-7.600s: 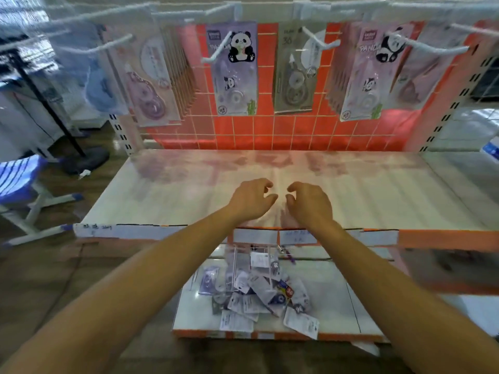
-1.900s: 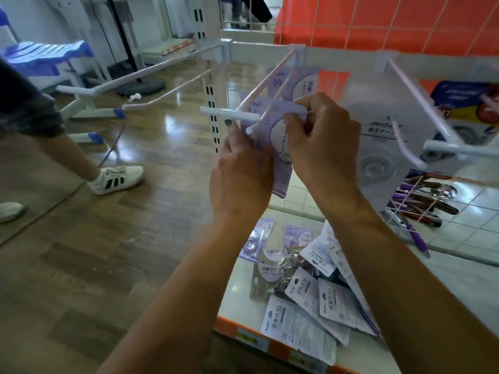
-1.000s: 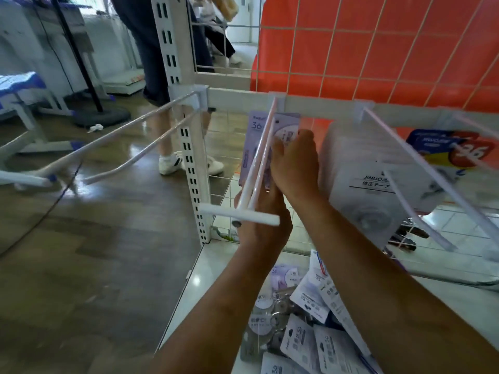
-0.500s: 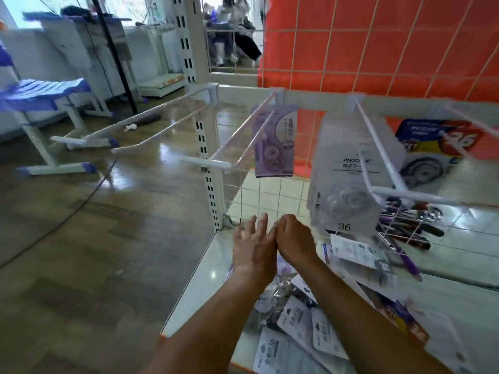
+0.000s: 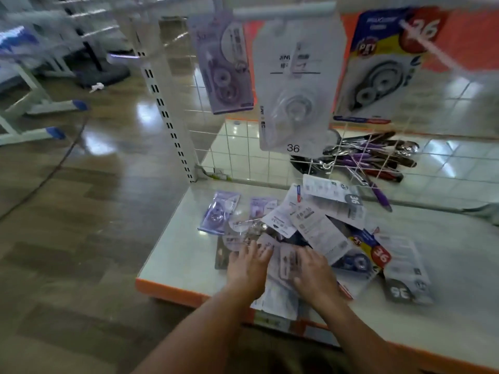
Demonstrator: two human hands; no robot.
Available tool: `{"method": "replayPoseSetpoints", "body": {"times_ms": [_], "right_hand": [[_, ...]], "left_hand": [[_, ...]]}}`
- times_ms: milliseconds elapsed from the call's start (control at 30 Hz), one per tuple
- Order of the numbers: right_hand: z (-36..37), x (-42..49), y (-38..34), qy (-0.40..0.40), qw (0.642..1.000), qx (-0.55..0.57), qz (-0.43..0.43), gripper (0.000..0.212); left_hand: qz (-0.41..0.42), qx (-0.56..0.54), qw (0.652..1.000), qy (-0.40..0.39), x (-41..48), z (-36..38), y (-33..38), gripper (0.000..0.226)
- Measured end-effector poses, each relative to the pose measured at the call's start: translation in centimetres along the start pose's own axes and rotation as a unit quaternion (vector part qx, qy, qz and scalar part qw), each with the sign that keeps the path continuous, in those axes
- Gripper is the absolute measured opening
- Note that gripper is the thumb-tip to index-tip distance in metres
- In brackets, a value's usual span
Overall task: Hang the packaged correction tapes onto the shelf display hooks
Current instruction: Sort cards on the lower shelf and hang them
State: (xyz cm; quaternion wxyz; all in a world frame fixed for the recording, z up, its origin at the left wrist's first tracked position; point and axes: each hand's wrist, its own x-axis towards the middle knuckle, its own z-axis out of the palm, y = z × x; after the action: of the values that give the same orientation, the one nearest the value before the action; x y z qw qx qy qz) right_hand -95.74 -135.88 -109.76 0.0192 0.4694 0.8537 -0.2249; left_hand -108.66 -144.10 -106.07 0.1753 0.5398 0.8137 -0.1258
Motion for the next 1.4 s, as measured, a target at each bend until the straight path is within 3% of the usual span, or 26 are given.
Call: {"method": "replayPoseSetpoints", "body": {"times_ms": [67,200,367,467,567,667,767,833,1000,1133,1400], "right_hand": [[0.3,-0.3,0.9,0.002,1.000,-0.022,-0.013,0.066],[0.6,-0.4,0.9,0.008,0.998,-0.057,-0.039,0.061],[-0.6,-0.8,0.3,0.033,0.997,0.028,-0.060,0.040],[-3.6,-1.1,-0.3,0.081,0.987,0.134,-0.048,0.020],[-6.9,-0.8,-0.5,0.128,0.967,0.220,-0.014,0.024],[-9.2,-0.8,-0.5,0.150,0.936,0.318,0.027,0.024],[-10.7,-1.3,-0.4,0.123,0.873,0.467,0.066,0.020],[-11.6,-1.5,-0.3,0.093,0.830,0.544,0.085,0.019],[-12.9,-1.6,-0.1,0.085,0.800,0.589,0.074,0.019],[-14.1,-2.1,-0.8,0.083,0.794,0.600,0.049,0.018],[-15.7,-3.3,-3.9,0.043,0.778,0.627,0.005,0.023]], "left_hand": [[-0.006,-0.004,1.000,-0.006,0.4,0.2,0.2,0.074],[-0.013,-0.016,1.000,0.007,1.1,0.6,0.7,0.062],[-0.008,-0.018,1.000,0.001,1.1,0.2,1.6,0.064],[-0.017,-0.095,0.995,0.002,1.0,-1.1,2.2,0.069],[-0.022,-0.164,0.986,0.026,0.9,-3.2,3.2,0.067],[-0.018,-0.302,0.953,0.033,0.3,-5.5,4.4,0.051],[-0.032,-0.468,0.883,0.011,-0.4,-6.7,5.2,0.049],[-0.038,-0.521,0.853,0.011,-0.8,-7.2,5.2,0.050],[-0.024,-0.565,0.825,0.002,-2.2,-8.5,4.6,0.025],[-0.021,-0.586,0.810,0.005,-3.7,-9.6,4.2,0.028],[-0.018,-0.554,0.832,0.010,-7.3,-12.3,1.4,0.013]]}}
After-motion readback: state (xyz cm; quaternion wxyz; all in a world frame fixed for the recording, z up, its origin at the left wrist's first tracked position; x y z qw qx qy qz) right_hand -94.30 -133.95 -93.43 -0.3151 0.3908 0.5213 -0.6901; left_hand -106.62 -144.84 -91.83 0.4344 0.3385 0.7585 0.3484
